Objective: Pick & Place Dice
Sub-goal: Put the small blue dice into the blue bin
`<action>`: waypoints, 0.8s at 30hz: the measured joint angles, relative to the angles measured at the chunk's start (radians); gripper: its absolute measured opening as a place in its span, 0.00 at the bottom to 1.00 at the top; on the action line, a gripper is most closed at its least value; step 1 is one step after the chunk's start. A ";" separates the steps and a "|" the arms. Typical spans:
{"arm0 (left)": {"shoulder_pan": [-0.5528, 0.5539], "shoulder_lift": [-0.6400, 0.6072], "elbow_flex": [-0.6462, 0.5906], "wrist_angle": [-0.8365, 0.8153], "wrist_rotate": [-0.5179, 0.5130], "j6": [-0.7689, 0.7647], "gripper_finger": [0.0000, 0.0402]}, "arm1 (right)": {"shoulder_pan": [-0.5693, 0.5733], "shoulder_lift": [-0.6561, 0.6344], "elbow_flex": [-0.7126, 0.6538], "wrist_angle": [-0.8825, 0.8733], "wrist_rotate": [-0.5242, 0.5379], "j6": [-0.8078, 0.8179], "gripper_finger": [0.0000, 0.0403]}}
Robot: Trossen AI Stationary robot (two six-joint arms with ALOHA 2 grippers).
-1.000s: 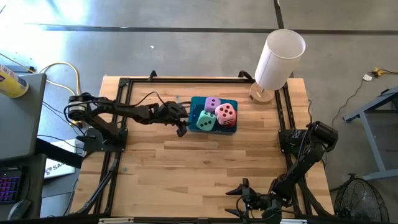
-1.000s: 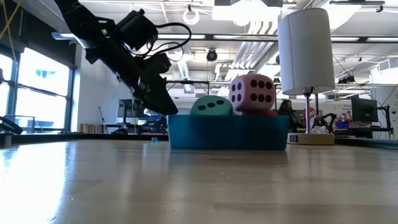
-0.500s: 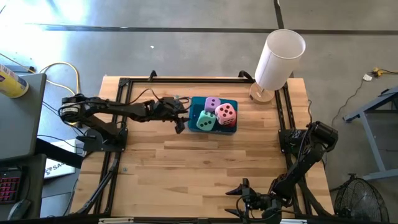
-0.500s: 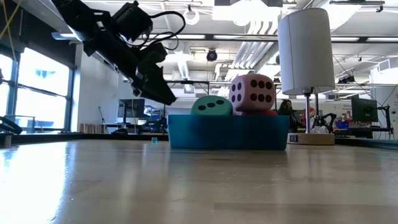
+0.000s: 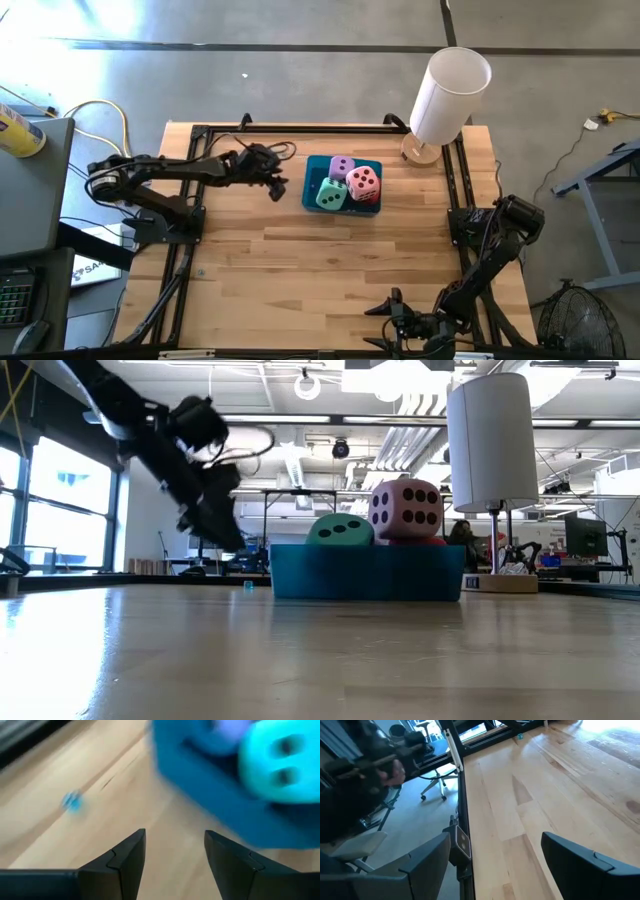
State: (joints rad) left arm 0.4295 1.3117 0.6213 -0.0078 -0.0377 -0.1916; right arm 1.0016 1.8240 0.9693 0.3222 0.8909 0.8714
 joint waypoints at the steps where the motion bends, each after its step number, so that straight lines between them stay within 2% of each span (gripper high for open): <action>1: 0.018 0.000 -0.022 0.008 -0.002 -0.017 0.48 | 0.000 0.000 0.000 0.000 0.000 0.003 0.76; 6: 0.097 -0.007 -0.104 0.114 -0.003 -0.065 0.48 | 0.005 0.000 0.000 0.000 0.001 0.046 0.76; 11: 0.152 -0.007 -0.109 0.148 -0.006 -0.074 0.48 | 0.007 0.000 0.000 0.002 0.021 0.049 0.76; 24: 0.157 -0.007 -0.109 0.170 -0.024 -0.079 0.48 | 0.002 0.000 0.000 0.010 0.035 0.052 0.76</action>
State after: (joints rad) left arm 0.5865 1.3048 0.5121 0.1625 -0.0620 -0.2703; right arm 1.0035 1.8240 0.9693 0.3321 0.9257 0.9237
